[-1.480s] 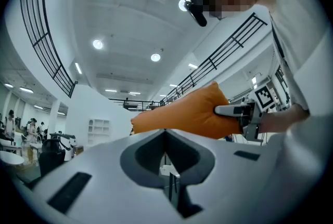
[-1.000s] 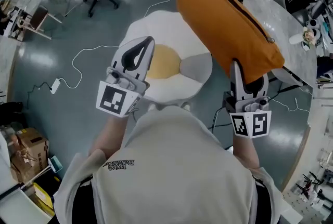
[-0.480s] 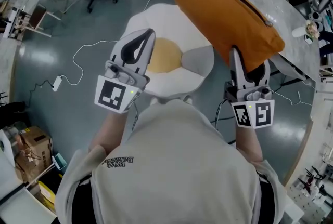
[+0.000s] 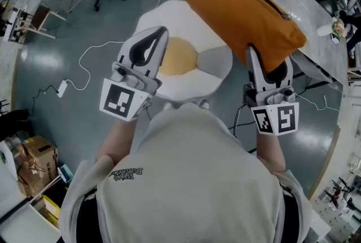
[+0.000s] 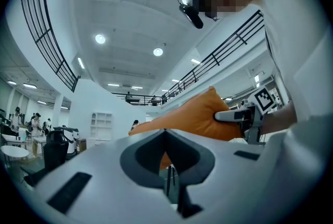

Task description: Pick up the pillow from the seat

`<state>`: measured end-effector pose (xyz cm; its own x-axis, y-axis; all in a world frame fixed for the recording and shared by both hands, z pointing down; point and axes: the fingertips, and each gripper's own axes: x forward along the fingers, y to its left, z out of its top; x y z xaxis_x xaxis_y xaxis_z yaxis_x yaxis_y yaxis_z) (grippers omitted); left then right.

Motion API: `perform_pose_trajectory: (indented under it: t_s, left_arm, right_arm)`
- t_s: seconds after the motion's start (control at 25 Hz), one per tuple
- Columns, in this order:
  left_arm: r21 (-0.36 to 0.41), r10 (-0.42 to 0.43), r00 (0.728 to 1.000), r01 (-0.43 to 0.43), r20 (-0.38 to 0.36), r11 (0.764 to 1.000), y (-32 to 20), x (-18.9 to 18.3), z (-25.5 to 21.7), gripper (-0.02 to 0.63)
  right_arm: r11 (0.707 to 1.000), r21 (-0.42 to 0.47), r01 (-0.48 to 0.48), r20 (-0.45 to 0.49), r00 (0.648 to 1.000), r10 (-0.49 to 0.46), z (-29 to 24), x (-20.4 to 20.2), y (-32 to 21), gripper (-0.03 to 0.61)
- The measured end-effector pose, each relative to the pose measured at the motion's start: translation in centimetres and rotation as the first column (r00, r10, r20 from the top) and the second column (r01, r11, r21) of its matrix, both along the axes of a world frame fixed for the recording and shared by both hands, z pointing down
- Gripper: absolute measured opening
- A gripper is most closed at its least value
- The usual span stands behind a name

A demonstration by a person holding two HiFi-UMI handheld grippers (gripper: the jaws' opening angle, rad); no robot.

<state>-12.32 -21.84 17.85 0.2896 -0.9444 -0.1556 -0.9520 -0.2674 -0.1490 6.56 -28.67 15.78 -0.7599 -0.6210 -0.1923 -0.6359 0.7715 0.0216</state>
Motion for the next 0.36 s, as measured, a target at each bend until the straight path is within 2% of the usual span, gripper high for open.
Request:
perform_pose_trajectory:
  t_s: [0.36]
  left_arm:
    - [0.015, -0.011, 1.000, 0.011, 0.000, 1.000, 1.9, 0.2, -0.8, 0.009]
  right_arm:
    - [1.000, -0.001, 0.012, -0.002, 1.000, -0.012, -0.3, 0.0, 1.8, 0.252]
